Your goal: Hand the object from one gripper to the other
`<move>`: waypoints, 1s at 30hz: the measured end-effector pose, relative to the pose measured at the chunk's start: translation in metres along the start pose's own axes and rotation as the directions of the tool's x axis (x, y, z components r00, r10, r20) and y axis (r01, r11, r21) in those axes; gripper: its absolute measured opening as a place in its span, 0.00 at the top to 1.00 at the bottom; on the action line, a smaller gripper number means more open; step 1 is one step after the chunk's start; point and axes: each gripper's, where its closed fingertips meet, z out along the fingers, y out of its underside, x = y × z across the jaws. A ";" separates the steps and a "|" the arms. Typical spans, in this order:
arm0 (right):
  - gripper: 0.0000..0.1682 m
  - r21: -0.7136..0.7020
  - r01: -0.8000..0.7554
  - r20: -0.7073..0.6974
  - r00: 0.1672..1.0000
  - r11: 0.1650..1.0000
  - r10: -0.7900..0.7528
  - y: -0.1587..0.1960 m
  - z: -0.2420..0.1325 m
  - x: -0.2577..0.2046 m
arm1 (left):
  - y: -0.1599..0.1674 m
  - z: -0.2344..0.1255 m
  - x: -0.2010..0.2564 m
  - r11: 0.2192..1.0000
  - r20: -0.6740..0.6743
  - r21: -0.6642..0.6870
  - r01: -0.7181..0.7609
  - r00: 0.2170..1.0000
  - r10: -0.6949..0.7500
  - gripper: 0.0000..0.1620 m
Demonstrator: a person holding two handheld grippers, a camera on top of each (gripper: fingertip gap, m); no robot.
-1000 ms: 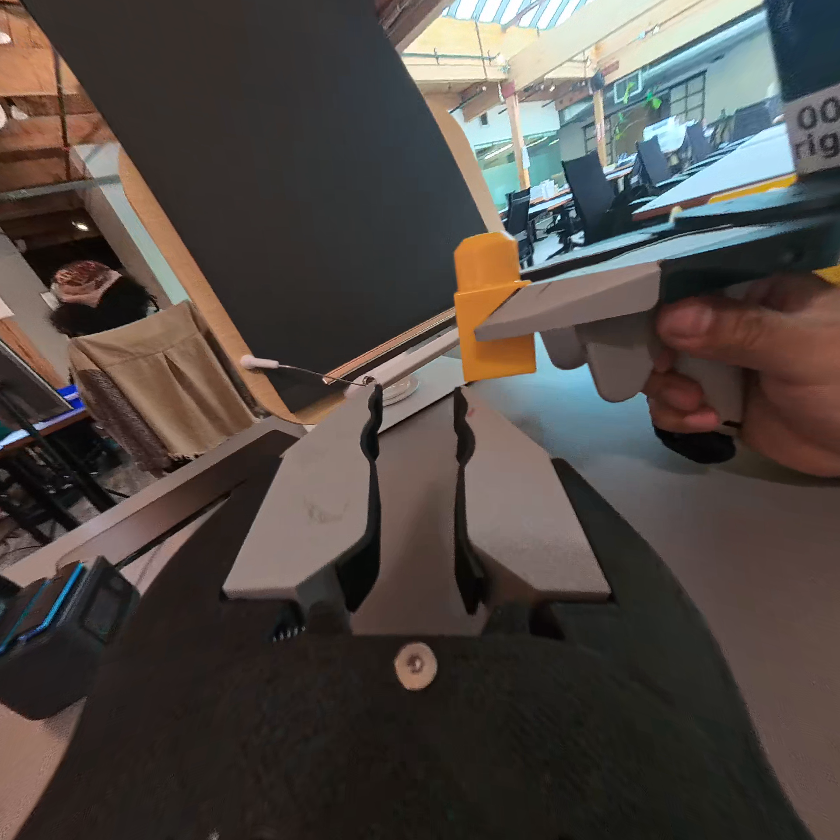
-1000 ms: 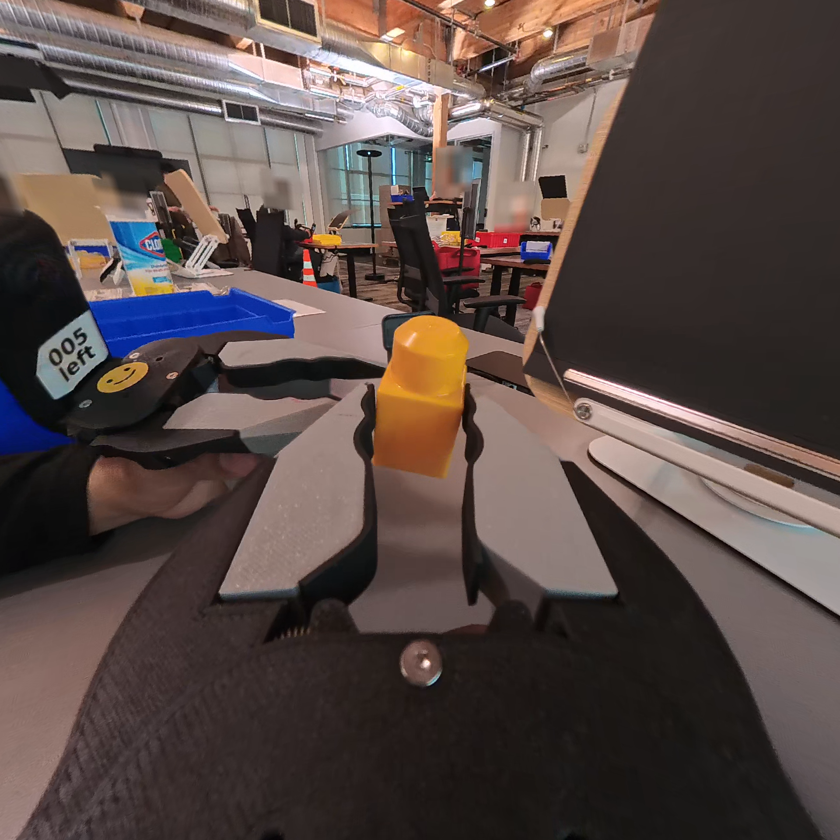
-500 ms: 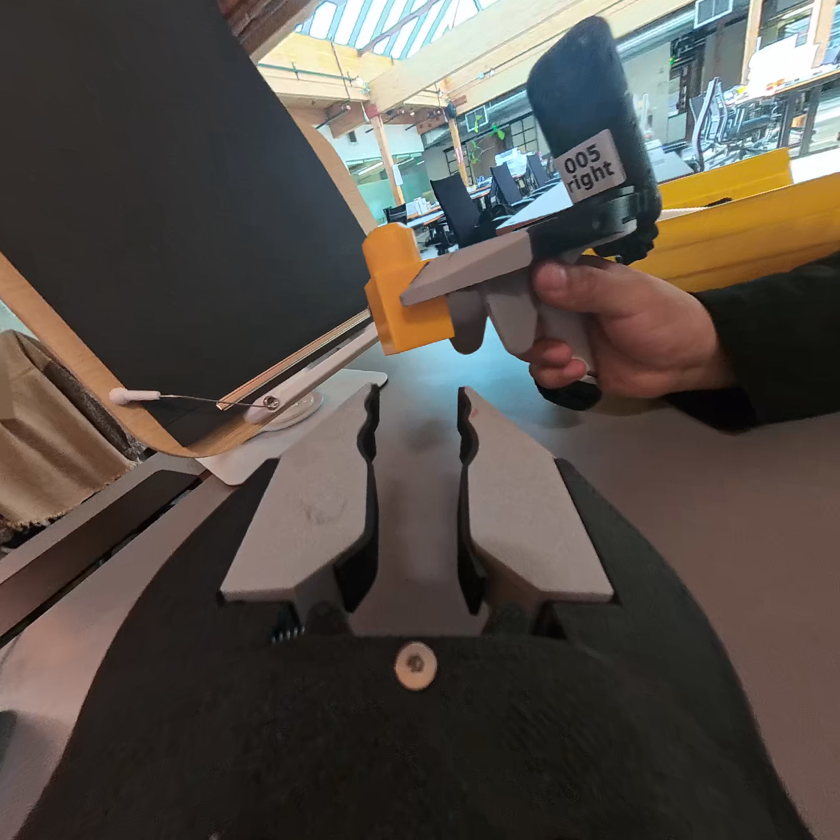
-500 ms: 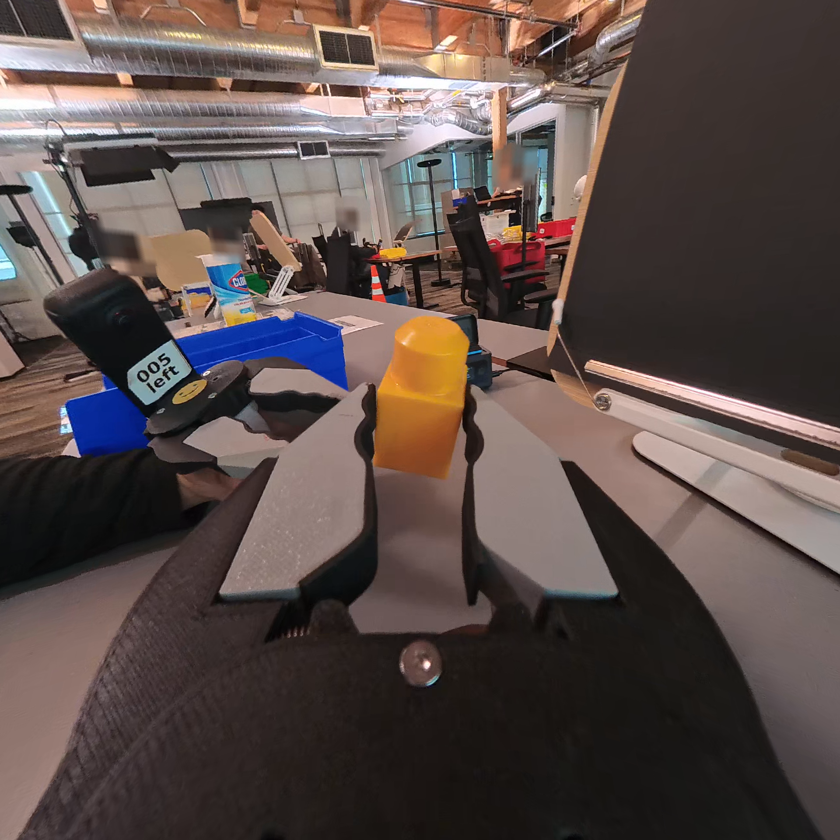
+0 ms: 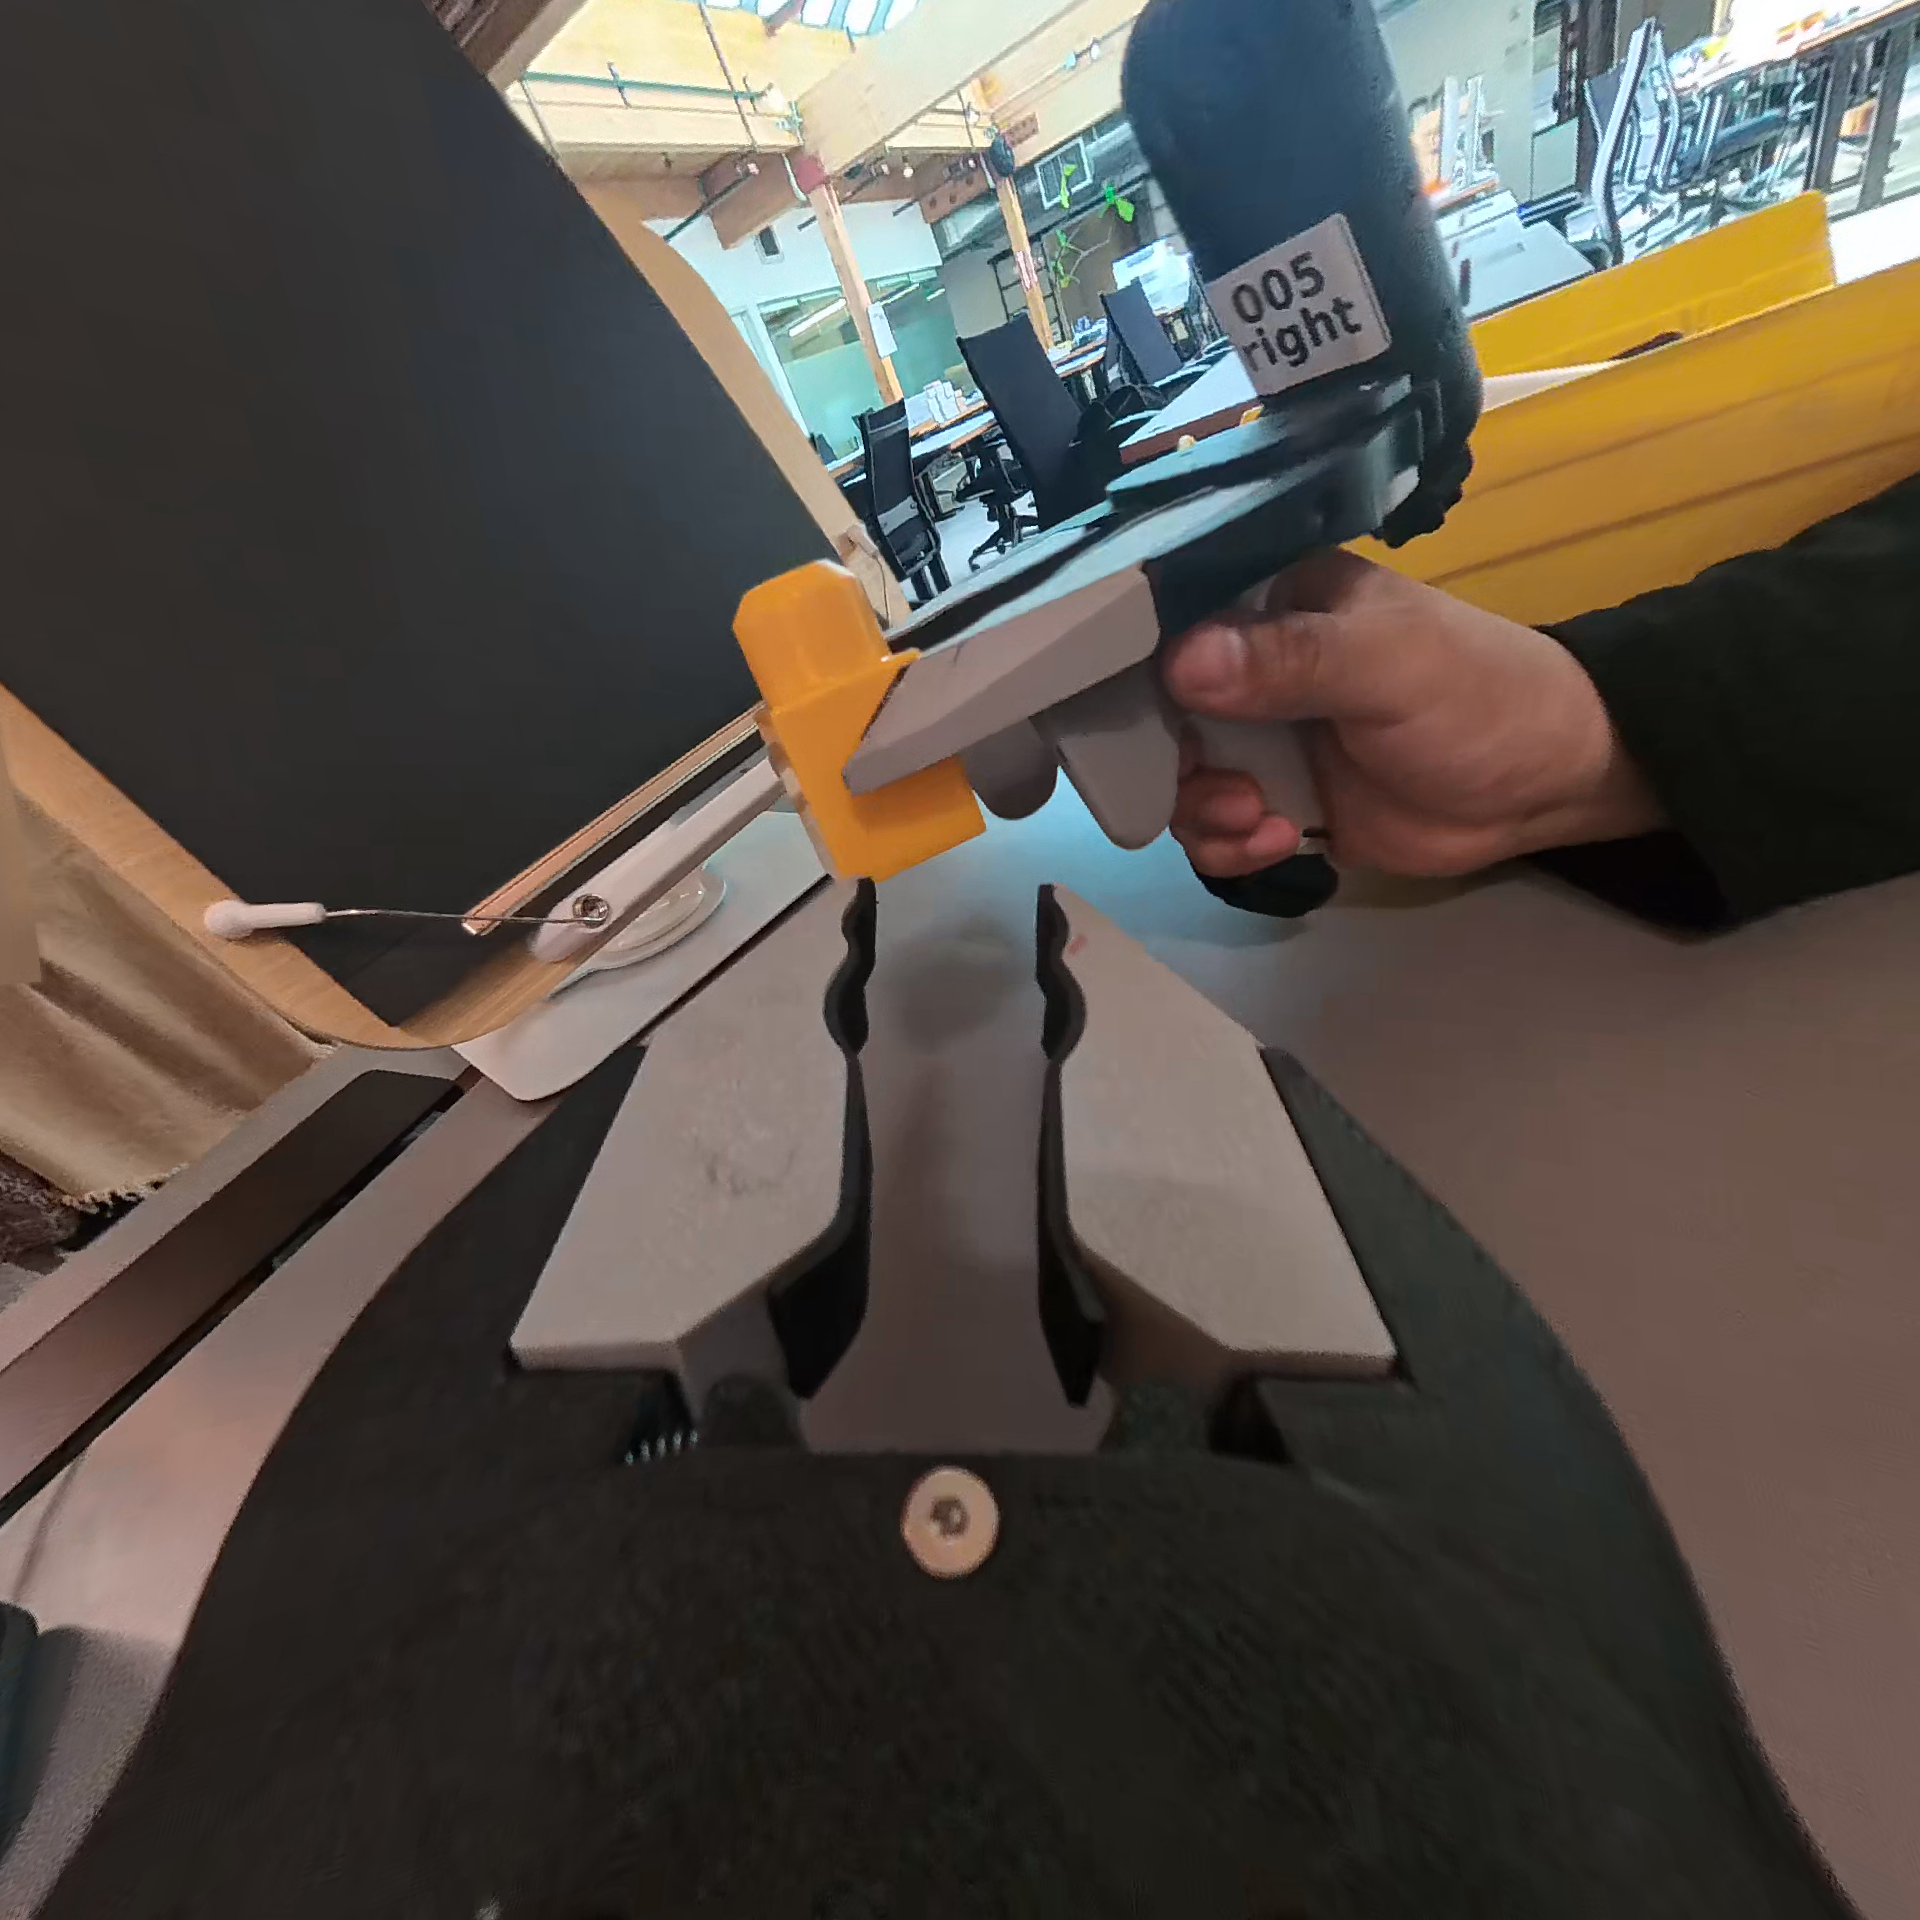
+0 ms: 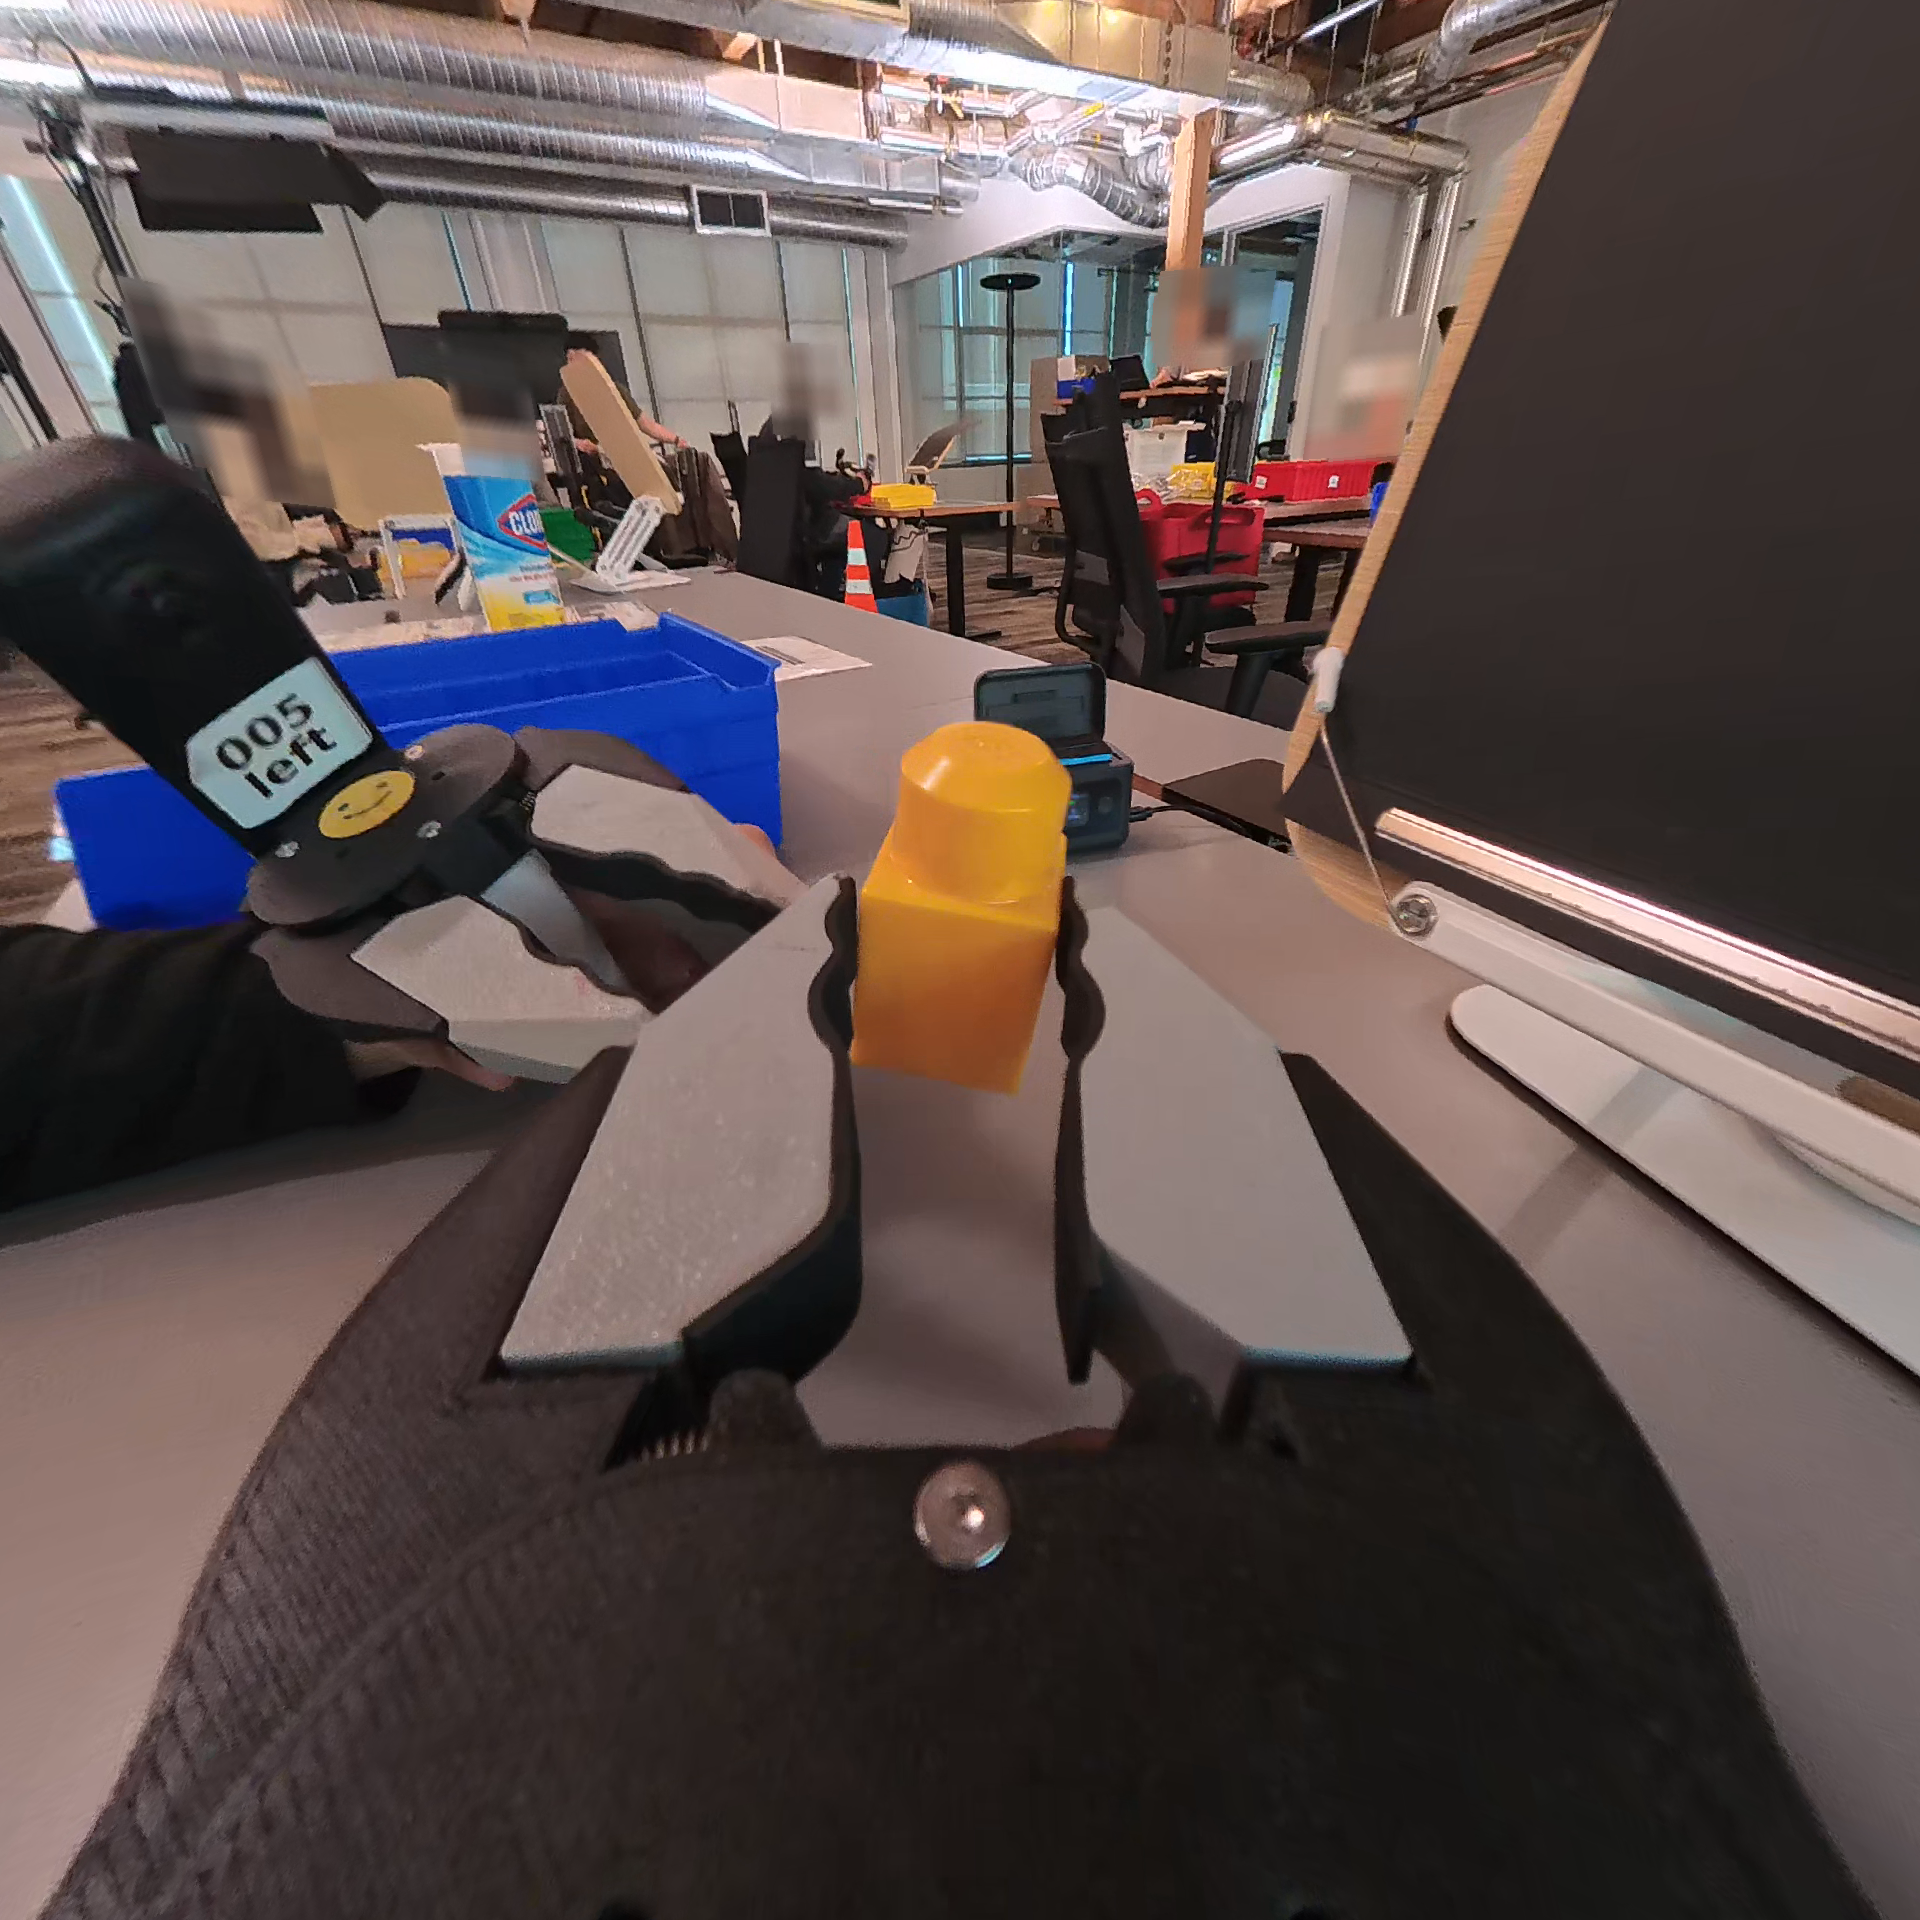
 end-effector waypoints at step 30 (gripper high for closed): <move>0.80 -0.024 -0.392 0.296 0.876 0.920 0.381 -0.026 -0.015 -0.014 | 0.002 0.005 -0.013 0.983 0.162 -0.035 -0.180 0.970 0.184 0.69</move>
